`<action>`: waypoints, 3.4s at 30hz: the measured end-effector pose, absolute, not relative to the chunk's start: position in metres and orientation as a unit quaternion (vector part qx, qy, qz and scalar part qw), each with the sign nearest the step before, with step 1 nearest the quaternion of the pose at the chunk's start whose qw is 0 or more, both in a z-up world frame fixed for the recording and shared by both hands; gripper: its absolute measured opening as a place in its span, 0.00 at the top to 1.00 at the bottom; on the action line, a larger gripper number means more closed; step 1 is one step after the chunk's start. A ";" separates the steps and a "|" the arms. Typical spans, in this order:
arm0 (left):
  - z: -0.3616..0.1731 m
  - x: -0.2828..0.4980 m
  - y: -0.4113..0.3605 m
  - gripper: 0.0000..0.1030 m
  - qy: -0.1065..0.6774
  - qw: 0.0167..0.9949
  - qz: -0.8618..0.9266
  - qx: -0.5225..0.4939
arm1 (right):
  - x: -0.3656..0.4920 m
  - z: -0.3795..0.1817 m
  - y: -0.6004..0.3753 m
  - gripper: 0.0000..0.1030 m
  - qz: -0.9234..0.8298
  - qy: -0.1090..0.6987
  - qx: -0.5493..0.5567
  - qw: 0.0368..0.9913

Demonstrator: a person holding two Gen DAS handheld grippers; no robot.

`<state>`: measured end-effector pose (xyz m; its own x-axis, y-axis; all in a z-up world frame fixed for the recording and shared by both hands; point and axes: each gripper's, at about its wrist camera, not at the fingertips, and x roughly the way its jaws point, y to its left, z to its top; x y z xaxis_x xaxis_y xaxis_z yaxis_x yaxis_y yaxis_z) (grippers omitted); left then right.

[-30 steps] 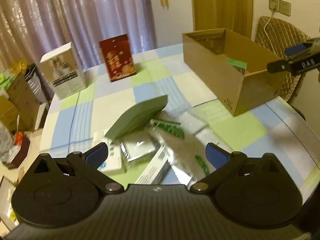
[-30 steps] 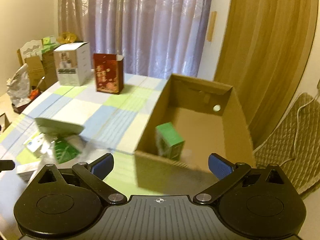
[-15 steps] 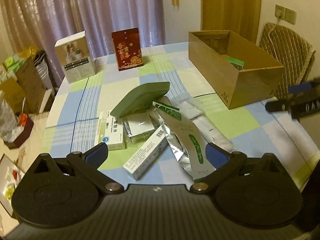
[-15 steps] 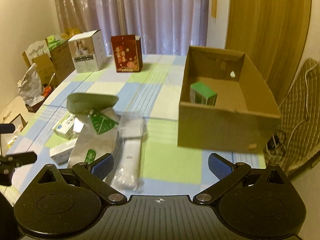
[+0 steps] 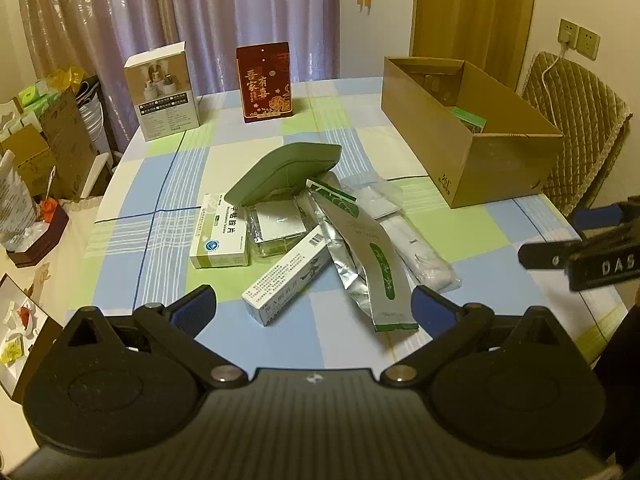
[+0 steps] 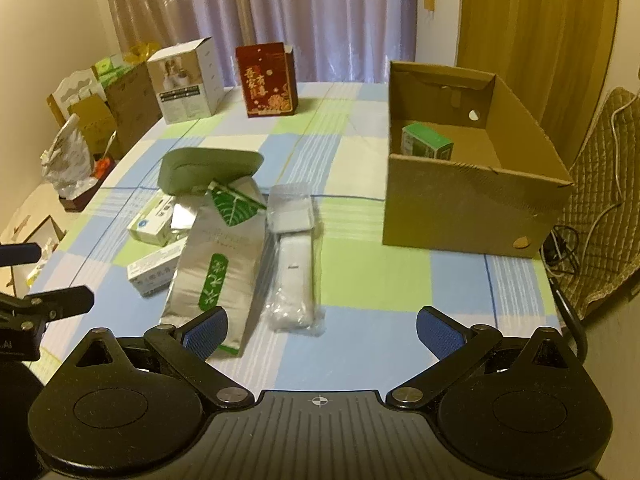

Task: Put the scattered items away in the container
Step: 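Move both tools back over the remaining items on the table, then grasp the silver foil bag with the left tool while the right tool grasps the wrapped white item, then lift and carry the foil bag and wrapped white item toward the cardboard box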

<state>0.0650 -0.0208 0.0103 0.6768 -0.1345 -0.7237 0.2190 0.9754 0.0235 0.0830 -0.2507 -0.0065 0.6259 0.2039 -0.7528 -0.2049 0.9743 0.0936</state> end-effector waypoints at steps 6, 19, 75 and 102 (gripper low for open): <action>0.011 0.059 -0.020 0.01 0.392 0.914 -0.096 0.050 | 0.076 -0.009 -0.243 0.00 0.120 0.424 0.000 0.898; 0.005 0.057 -0.019 0.01 0.401 0.910 -0.096 0.050 | 0.074 -0.013 -0.239 0.00 0.124 0.425 0.000 0.897; -0.080 0.148 -0.022 0.74 0.458 0.869 -0.186 0.028 | 0.189 -0.113 -0.211 0.05 0.169 0.451 -0.028 0.876; -0.090 0.154 -0.052 0.73 0.468 0.856 -0.197 0.099 | 0.152 -0.117 -0.234 0.60 0.145 0.464 -0.056 0.872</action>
